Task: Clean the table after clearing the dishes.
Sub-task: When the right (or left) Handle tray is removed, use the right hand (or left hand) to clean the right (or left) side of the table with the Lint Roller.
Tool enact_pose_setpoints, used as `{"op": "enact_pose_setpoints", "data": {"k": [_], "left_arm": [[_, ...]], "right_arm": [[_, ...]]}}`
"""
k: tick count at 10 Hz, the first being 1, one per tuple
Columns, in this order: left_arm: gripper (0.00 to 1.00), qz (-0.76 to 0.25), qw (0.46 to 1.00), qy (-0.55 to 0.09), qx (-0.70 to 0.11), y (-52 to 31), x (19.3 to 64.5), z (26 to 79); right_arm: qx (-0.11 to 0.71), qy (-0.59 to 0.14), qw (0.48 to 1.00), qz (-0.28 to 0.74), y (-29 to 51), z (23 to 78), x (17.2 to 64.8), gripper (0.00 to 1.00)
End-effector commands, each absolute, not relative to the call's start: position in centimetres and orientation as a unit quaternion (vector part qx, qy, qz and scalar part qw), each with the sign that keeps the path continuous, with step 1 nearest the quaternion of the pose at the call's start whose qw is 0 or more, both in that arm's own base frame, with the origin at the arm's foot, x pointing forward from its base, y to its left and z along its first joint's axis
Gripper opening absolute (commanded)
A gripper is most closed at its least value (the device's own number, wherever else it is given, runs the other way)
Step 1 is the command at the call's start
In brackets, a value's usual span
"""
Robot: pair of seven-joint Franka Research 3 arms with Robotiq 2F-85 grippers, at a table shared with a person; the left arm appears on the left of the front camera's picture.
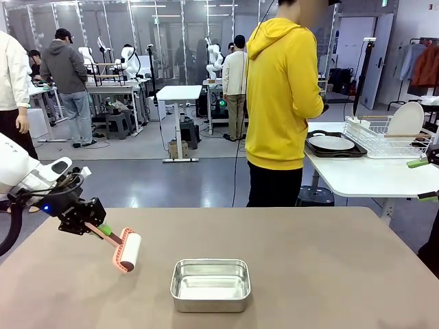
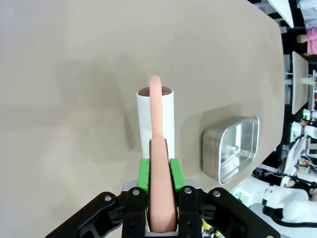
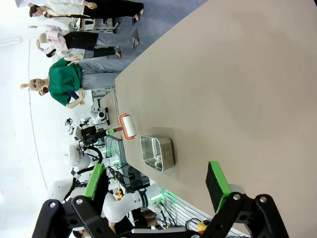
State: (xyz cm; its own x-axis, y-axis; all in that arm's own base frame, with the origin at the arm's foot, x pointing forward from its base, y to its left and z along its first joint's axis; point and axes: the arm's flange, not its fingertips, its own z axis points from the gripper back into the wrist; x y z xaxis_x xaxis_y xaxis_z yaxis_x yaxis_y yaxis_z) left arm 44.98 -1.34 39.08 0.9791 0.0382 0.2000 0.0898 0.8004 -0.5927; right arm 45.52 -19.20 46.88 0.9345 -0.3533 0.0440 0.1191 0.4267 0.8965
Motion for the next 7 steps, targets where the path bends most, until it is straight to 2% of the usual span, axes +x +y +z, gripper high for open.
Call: {"op": "enact_pose_setpoints", "data": {"k": [1, 4, 7], "left_arm": [[0.21, -0.015, 0.93, -0.077, -0.359, -0.3, 46.0, 37.9], [0.21, -0.02, 0.934, -0.018, -0.357, -0.1, 48.4, 36.5], [0.21, -0.008, 0.946, -0.007, -0.323, -0.6, 49.8, 35.8]], "right_arm": [[0.518, -0.111, 0.837, -0.138, -19.0, 47.1, 45.4, 1.0], [0.518, -0.111, 0.837, -0.138, -19.0, 47.1, 45.4, 1.0], [0.518, -0.111, 0.837, -0.138, -19.0, 47.1, 45.4, 1.0]]}}
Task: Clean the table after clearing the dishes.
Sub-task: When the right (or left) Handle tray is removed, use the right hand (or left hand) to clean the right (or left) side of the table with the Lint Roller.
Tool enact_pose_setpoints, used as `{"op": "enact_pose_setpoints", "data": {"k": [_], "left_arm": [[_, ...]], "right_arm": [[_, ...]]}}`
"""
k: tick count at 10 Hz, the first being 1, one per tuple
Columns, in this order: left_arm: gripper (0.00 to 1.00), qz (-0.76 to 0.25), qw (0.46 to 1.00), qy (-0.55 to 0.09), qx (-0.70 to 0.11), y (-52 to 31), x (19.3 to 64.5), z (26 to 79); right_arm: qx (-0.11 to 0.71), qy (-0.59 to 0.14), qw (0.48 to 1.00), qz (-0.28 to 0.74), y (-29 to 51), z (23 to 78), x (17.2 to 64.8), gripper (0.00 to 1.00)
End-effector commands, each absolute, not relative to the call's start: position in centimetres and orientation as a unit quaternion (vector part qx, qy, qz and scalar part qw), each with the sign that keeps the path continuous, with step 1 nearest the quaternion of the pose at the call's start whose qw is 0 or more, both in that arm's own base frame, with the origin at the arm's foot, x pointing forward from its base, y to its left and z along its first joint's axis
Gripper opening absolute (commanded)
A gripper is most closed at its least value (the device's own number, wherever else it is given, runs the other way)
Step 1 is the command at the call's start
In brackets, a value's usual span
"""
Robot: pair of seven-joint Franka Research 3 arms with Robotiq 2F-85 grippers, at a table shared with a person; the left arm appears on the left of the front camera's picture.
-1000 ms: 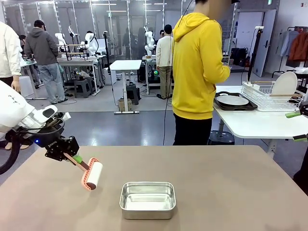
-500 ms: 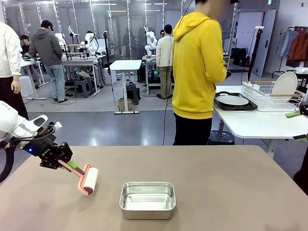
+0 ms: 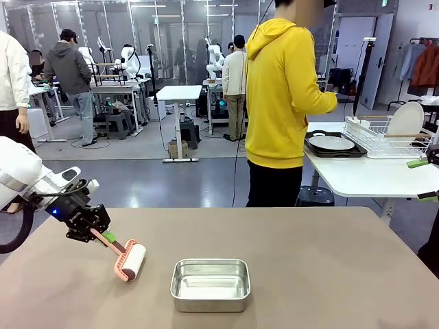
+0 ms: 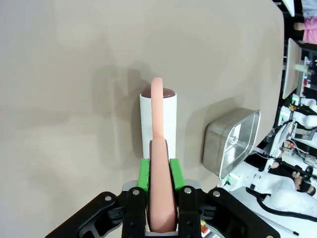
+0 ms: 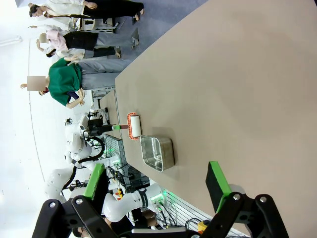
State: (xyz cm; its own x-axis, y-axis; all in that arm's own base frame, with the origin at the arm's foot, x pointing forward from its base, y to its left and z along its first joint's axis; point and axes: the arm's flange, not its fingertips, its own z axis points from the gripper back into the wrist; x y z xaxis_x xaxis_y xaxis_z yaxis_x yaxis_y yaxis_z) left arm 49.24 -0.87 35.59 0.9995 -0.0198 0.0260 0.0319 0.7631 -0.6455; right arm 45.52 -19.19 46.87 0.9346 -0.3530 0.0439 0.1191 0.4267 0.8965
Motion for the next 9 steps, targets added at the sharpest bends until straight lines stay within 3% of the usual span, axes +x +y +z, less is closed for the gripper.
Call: {"op": "enact_pose_setpoints", "data": {"k": [1, 4, 9], "left_arm": [[0.21, -0.012, 0.949, -0.008, -0.315, -0.8, 49.7, 35.2], [0.21, 0.002, 0.956, 0.003, -0.292, 1.7, 48.2, 33.1], [0.21, -0.032, 0.973, -0.016, -0.228, 8.9, 46.4, 36.3]], "right_arm": [[0.518, -0.111, 0.837, -0.138, -19.0, 47.1, 45.4, 1.0], [0.518, -0.111, 0.837, -0.138, -19.0, 47.1, 45.4, 1.0], [0.518, -0.111, 0.837, -0.138, -19.0, 47.1, 45.4, 1.0]]}}
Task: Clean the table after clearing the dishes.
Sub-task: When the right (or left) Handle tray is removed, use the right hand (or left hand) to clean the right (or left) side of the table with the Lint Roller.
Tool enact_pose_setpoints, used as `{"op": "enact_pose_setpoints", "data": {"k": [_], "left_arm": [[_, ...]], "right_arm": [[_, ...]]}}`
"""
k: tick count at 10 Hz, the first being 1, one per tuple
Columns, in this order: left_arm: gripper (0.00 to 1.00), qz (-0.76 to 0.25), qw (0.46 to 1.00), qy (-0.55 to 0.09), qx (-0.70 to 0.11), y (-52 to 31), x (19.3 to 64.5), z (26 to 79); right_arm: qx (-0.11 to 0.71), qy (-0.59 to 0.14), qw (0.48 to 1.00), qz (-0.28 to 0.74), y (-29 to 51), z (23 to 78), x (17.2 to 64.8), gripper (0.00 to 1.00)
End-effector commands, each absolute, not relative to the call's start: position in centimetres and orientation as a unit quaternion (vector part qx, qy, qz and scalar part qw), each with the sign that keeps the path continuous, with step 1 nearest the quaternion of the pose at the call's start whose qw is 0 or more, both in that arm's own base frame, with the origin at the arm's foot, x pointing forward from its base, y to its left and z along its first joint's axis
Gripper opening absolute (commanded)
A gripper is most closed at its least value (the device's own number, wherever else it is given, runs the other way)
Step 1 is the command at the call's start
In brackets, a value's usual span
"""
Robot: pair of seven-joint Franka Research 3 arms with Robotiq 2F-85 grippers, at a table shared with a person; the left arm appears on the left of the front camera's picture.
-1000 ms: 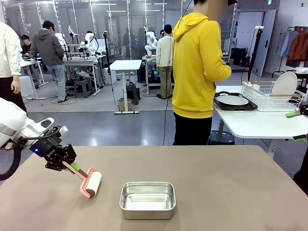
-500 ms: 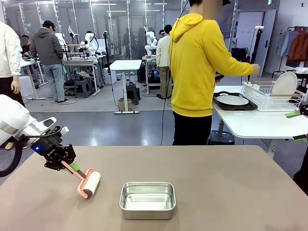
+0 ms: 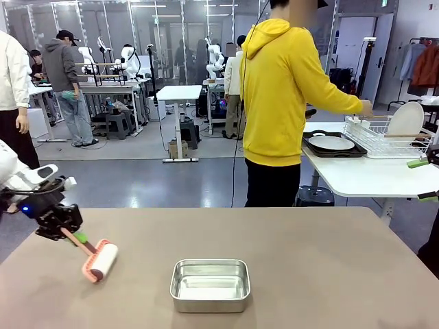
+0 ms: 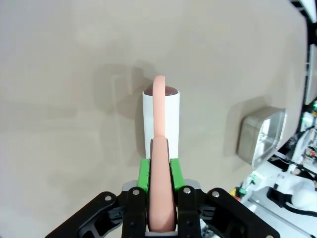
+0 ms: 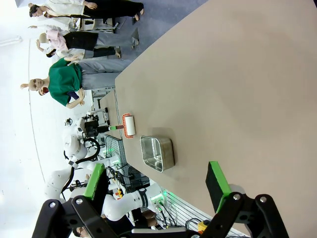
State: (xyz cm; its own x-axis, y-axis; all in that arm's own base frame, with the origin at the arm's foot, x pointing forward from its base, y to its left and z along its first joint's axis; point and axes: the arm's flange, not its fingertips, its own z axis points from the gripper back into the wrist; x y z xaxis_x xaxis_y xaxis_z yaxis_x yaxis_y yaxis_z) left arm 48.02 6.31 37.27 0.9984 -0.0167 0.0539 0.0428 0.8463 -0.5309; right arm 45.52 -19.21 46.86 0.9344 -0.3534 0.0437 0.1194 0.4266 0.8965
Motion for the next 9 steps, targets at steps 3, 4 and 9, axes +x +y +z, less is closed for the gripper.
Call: {"op": "enact_pose_setpoints", "data": {"k": [3, 4, 9], "left_arm": [[0.21, -0.004, 0.988, -0.015, -0.152, 13.6, 44.4, 38.7], [0.21, 0.003, 0.99, -0.017, -0.138, 14.6, 43.8, 39.3], [0.21, -0.03, 0.99, -0.06, -0.124, 14.4, 40.8, 44.8]], "right_arm": [[0.518, -0.111, 0.837, -0.138, -19.0, 47.1, 45.4, 1.0], [0.518, -0.111, 0.837, -0.138, -19.0, 47.1, 45.4, 1.0], [0.518, -0.111, 0.837, -0.138, -19.0, 47.1, 45.4, 1.0]]}}
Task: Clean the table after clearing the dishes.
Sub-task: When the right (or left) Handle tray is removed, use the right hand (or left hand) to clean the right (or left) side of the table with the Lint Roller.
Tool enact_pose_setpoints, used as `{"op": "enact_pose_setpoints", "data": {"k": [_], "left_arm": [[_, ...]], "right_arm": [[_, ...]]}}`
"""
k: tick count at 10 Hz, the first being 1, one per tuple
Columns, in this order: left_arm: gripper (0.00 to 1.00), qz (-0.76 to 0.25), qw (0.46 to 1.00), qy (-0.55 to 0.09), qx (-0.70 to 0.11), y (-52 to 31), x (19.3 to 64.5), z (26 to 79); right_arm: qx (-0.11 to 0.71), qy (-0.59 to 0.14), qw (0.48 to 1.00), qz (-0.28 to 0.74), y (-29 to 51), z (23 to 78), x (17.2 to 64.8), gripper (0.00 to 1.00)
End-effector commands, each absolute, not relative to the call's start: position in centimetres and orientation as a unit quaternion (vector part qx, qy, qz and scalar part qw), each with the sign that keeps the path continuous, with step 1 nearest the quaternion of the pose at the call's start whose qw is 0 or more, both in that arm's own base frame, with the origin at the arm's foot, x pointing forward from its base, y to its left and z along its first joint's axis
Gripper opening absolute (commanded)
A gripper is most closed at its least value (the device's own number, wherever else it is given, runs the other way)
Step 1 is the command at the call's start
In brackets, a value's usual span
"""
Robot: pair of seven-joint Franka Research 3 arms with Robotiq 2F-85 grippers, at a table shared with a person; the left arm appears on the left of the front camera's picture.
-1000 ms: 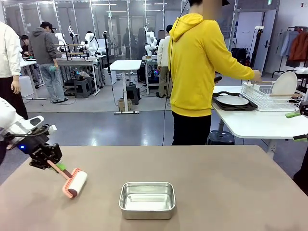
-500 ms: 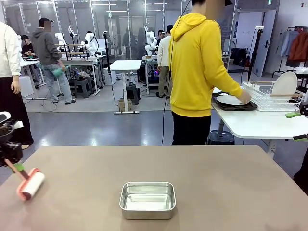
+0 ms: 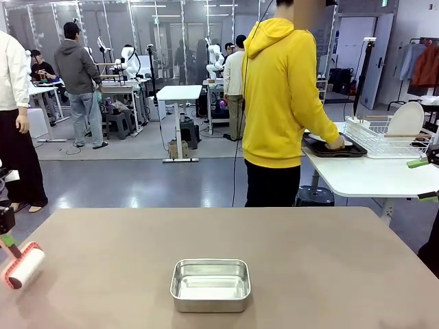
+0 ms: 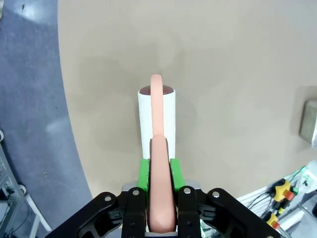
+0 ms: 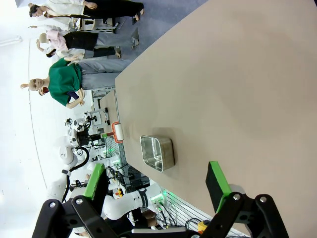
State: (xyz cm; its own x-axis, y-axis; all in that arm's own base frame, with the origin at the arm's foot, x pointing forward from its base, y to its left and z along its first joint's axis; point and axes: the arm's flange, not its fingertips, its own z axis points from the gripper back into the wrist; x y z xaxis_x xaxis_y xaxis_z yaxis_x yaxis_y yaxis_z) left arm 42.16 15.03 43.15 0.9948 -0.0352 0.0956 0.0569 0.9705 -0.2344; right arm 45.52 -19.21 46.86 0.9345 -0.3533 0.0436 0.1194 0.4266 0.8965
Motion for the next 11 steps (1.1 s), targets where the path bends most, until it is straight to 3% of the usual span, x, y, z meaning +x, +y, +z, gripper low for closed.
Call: {"op": "enact_pose_setpoints", "data": {"k": [1, 3, 6, 11], "left_arm": [[0.21, -0.033, 0.987, -0.085, -0.133, 14.6, 40.0, 46.8], [0.21, -0.046, 0.978, -0.151, -0.135, 14.9, 37.3, 51.8], [0.21, -0.053, 0.97, -0.186, -0.151, 14.1, 35.0, 53.4], [0.21, -0.04, 0.978, -0.164, -0.124, 14.8, 36.4, 54.2]], "right_arm": [[0.518, -0.111, 0.837, -0.138, -19.0, 47.1, 45.4, 1.0], [0.518, -0.111, 0.837, -0.138, -19.0, 47.1, 45.4, 1.0], [0.518, -0.111, 0.837, -0.138, -19.0, 47.1, 45.4, 1.0], [0.518, -0.111, 0.837, -0.138, -19.0, 47.1, 45.4, 1.0]]}}
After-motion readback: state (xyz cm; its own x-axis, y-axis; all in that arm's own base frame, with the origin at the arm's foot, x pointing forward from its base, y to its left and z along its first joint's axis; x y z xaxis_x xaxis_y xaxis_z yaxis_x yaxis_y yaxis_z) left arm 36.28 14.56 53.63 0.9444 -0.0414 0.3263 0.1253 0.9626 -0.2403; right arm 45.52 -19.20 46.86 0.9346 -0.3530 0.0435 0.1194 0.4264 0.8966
